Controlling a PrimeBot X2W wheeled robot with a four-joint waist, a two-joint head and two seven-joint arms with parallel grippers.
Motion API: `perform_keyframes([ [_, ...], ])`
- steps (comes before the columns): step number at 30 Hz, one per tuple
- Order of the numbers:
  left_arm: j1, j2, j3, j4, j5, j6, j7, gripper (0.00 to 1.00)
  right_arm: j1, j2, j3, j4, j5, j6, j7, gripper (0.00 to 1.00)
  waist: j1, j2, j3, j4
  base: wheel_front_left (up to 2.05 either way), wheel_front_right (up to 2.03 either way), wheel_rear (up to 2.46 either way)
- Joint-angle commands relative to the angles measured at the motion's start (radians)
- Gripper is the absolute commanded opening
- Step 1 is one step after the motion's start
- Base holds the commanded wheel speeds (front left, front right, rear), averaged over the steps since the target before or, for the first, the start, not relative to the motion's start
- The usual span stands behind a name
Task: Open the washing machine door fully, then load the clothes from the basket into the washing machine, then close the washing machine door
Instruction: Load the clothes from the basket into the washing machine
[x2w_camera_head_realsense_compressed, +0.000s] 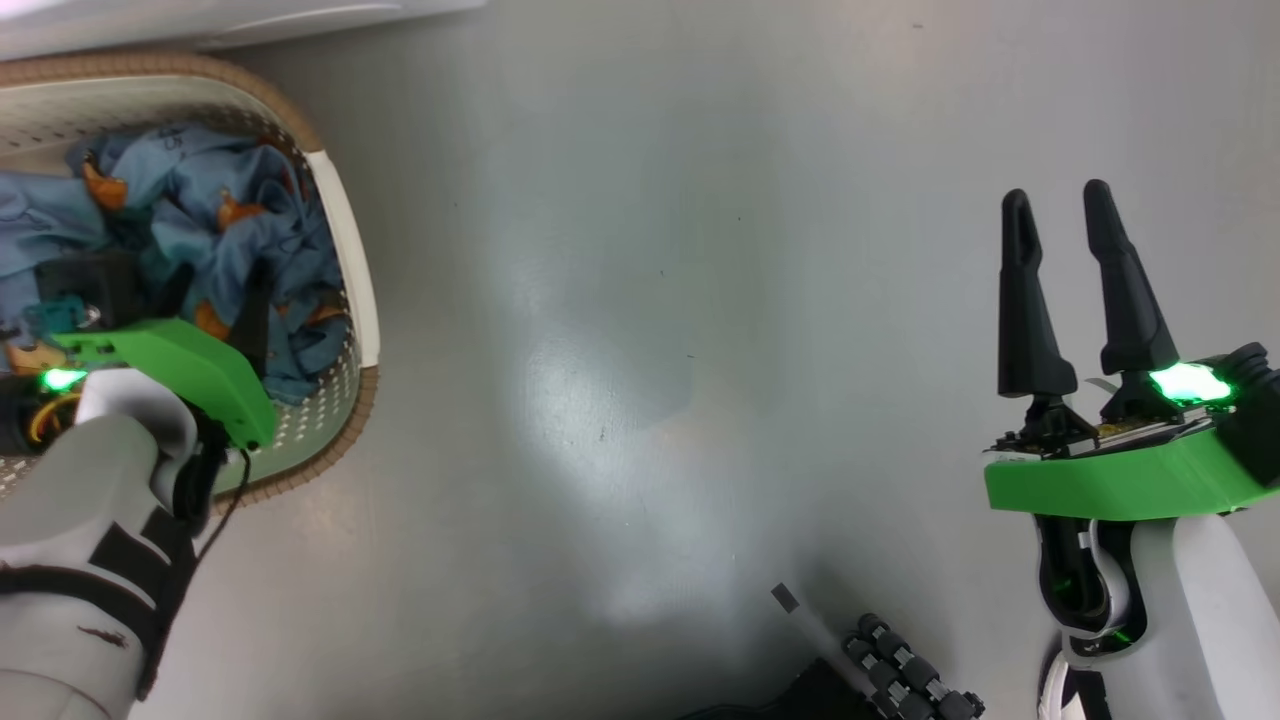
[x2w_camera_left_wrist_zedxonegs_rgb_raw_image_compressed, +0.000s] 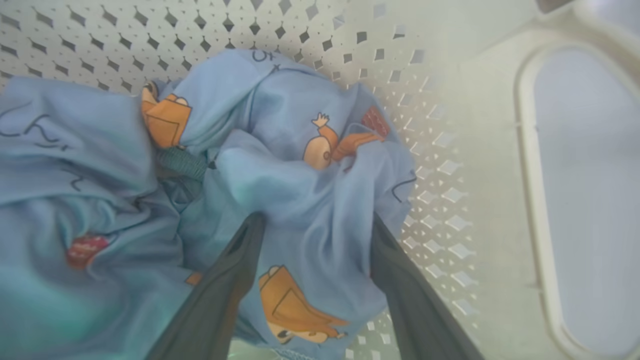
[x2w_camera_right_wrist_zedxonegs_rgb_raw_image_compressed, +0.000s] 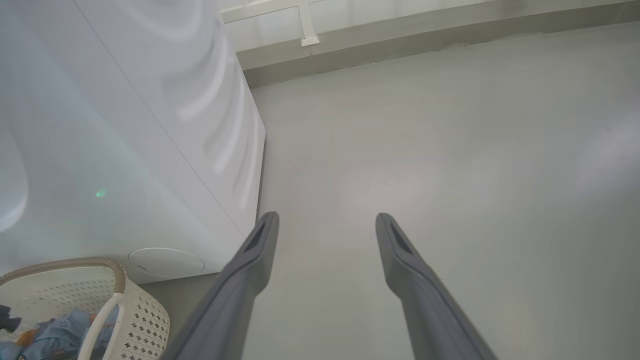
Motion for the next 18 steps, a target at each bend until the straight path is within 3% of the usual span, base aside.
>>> perform_keyframes([
  [1, -0.007, 0.039, 0.011, 0.010, 0.004, 0.002, 0.001, 1.00, 0.014, -0.006, 0.026, -0.027, 0.024, 0.006, -0.008, 1.00, -0.0001, 0.0000, 0.008, -0.006, 0.00, 0.00, 0.00],
  [12, -0.024, 0.037, -0.035, 0.005, -0.009, 0.002, 0.075, 1.00, 0.014, -0.005, 0.048, -0.036, 0.035, 0.006, -0.008, 1.00, -0.0001, 0.0000, 0.018, -0.027, 0.00, 0.00, 0.00],
  [13, -0.022, 0.039, -0.041, 0.003, -0.011, 0.002, 0.087, 0.79, 0.015, -0.005, 0.049, -0.037, 0.035, 0.006, -0.008, 1.00, -0.0001, 0.0000, 0.016, -0.029, 0.00, 0.00, 0.00],
  [14, -0.023, 0.041, -0.047, 0.001, -0.012, 0.002, 0.091, 0.40, 0.015, -0.005, 0.049, -0.037, 0.036, 0.006, -0.008, 1.00, -0.0001, 0.0000, 0.015, -0.031, 0.00, 0.00, 0.00],
  [15, -0.025, 0.043, -0.049, 0.000, -0.014, 0.002, 0.091, 0.18, 0.015, -0.005, 0.049, -0.038, 0.036, 0.006, -0.008, 1.00, -0.0001, 0.0000, 0.013, -0.032, 0.00, 0.00, 0.00],
  [16, -0.025, 0.043, -0.049, 0.000, -0.014, 0.002, 0.091, 0.18, 0.015, -0.005, 0.049, -0.038, 0.036, 0.006, -0.008, 1.00, -0.0001, 0.0000, 0.013, -0.032, 0.00, 0.00, 0.00],
  [17, -0.027, 0.044, -0.050, 0.000, -0.019, 0.002, 0.089, 0.00, 0.015, -0.005, 0.049, -0.038, 0.036, 0.006, -0.008, 1.00, -0.0001, 0.0000, 0.011, -0.033, 0.00, 0.00, 0.00],
  [18, -0.028, 0.043, -0.051, -0.001, -0.022, 0.002, 0.089, 0.00, 0.015, -0.005, 0.048, -0.039, 0.036, 0.006, -0.008, 1.00, -0.0001, 0.0000, 0.009, -0.033, 0.00, 0.00, 0.00],
])
